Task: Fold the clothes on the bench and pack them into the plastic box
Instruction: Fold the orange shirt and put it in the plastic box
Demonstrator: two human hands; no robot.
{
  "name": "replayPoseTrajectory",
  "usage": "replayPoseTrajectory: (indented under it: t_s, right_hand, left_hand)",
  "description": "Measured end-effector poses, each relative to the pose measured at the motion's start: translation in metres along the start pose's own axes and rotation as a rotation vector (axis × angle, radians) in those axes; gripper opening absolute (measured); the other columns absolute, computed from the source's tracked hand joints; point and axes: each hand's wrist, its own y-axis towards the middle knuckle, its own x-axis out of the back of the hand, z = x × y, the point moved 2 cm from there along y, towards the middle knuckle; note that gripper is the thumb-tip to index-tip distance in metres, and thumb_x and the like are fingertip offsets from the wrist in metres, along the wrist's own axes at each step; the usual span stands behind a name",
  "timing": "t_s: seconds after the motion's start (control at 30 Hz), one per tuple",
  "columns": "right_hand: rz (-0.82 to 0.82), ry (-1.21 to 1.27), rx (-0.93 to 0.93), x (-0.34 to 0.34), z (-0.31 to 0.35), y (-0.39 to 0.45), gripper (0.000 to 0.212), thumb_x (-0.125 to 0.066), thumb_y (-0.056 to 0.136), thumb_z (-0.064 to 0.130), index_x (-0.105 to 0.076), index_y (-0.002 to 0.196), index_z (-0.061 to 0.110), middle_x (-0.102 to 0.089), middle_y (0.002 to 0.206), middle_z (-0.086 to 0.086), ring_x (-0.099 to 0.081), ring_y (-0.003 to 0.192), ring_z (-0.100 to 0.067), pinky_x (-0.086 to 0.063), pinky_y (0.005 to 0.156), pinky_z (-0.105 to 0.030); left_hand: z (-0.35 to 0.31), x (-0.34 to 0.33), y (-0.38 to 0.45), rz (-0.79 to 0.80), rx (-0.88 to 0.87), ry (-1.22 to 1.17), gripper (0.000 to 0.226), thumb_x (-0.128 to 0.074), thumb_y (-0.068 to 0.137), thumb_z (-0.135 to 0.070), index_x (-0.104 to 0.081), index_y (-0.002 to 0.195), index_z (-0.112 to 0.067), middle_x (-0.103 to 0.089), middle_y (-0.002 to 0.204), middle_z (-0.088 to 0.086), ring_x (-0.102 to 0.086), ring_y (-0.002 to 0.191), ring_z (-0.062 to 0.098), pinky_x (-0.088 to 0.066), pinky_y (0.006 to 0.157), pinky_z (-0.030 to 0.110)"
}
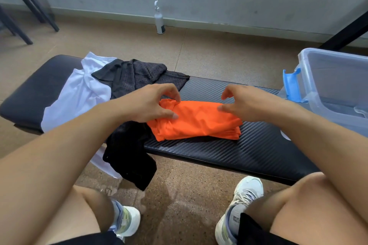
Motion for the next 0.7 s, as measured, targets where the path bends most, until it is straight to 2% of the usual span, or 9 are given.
replayPoseTrajectory:
  t_s: [0.07,0.1,0.23,0.37,0.43,0.53,0.6,0.63,0.7]
  right_hand:
    - [0.066,-0.07,-0.062,-0.009,-0.004,0.005,0.079,-0.072,0.08,0.062,-0.049,0.141,0.017,-0.056,0.137,-0.007,-0.055,0.122,-0.026,-0.046,0.099,-0.035]
    - [0.084,-0.126,-0.078,-0.013,-0.005,0.007,0.087,-0.073,0.073,0.068,-0.051,0.138,0.015,-0.056,0.135,-0.008,-0.054,0.122,-0.028,-0.046,0.101,-0.037]
    - [0.118,-0.088,-0.082,-0.011,-0.004,0.011,0.061,-0.077,0.07,0.067,-0.062,0.101,0.017,-0.066,0.099,-0.002,-0.06,0.088,-0.02,-0.048,0.071,-0.033]
    - [0.075,0.085,-0.049,-0.012,-0.004,0.008,0.04,-0.085,0.073,0.046,-0.053,0.079,0.023,-0.061,0.079,0.004,-0.053,0.07,-0.013,-0.036,0.055,-0.03]
    - [0.058,0.112,-0.056,-0.012,-0.004,0.006,0.039,-0.086,0.074,0.039,-0.051,0.082,0.022,-0.058,0.08,0.004,-0.051,0.069,-0.013,-0.034,0.055,-0.03]
    - [0.016,0.157,-0.09,-0.012,-0.008,0.007,0.038,-0.084,0.078,0.033,-0.051,0.094,0.023,-0.057,0.087,0.005,-0.051,0.072,-0.011,-0.036,0.055,-0.028]
    - [-0.022,0.203,-0.098,-0.011,-0.01,0.008,0.041,-0.083,0.08,0.031,-0.05,0.103,0.026,-0.053,0.088,0.009,-0.051,0.077,-0.011,-0.035,0.055,-0.027]
    - [-0.043,0.237,-0.1,-0.01,-0.011,0.007,0.043,-0.082,0.08,0.03,-0.048,0.107,0.028,-0.052,0.09,0.01,-0.052,0.081,-0.012,-0.036,0.056,-0.026]
    - [-0.093,0.312,-0.094,-0.008,-0.011,0.008,0.044,-0.082,0.08,0.028,-0.05,0.109,0.032,-0.056,0.099,0.006,-0.056,0.089,-0.015,-0.039,0.058,-0.027]
  left_hand:
    - [0.001,-0.004,0.003,0.026,0.01,0.002,0.06,-0.087,0.072,-0.029,-0.06,0.126,-0.032,-0.062,0.126,-0.018,-0.054,0.108,-0.013,-0.041,0.095,0.013]
    - [0.0,-0.006,0.004,0.051,0.011,0.021,0.067,-0.088,0.071,-0.029,-0.058,0.131,-0.032,-0.061,0.129,-0.018,-0.054,0.115,-0.006,-0.04,0.098,0.014]
    - [-0.002,-0.008,0.011,0.061,0.069,0.141,0.056,-0.082,0.075,-0.039,-0.062,0.127,-0.034,-0.063,0.125,-0.011,-0.055,0.117,0.009,-0.044,0.101,0.03]
    - [0.001,0.001,0.014,-0.034,0.131,0.057,0.016,-0.069,0.085,-0.034,-0.073,0.1,-0.033,-0.069,0.091,-0.013,-0.063,0.088,0.01,-0.045,0.073,0.023]
    - [0.008,0.005,0.014,-0.024,0.19,0.025,0.015,-0.064,0.083,-0.021,-0.072,0.09,-0.032,-0.068,0.078,-0.014,-0.064,0.076,0.007,-0.046,0.066,0.022]
    - [0.024,0.013,0.009,0.096,0.237,0.105,0.029,-0.062,0.075,-0.006,-0.072,0.083,-0.032,-0.073,0.076,-0.014,-0.066,0.071,0.0,-0.051,0.066,0.02]
    - [0.032,0.017,0.003,0.16,0.254,0.205,0.038,-0.058,0.073,0.0,-0.074,0.081,-0.033,-0.072,0.073,-0.014,-0.066,0.07,0.003,-0.049,0.062,0.017]
    - [0.035,0.018,0.002,0.137,0.253,0.231,0.042,-0.054,0.072,0.002,-0.076,0.083,-0.032,-0.073,0.075,-0.013,-0.067,0.074,0.008,-0.05,0.064,0.02]
    - [0.033,0.022,0.005,-0.053,0.218,0.218,0.043,-0.051,0.076,0.001,-0.079,0.094,-0.028,-0.076,0.091,-0.008,-0.069,0.09,0.015,-0.053,0.08,0.027]
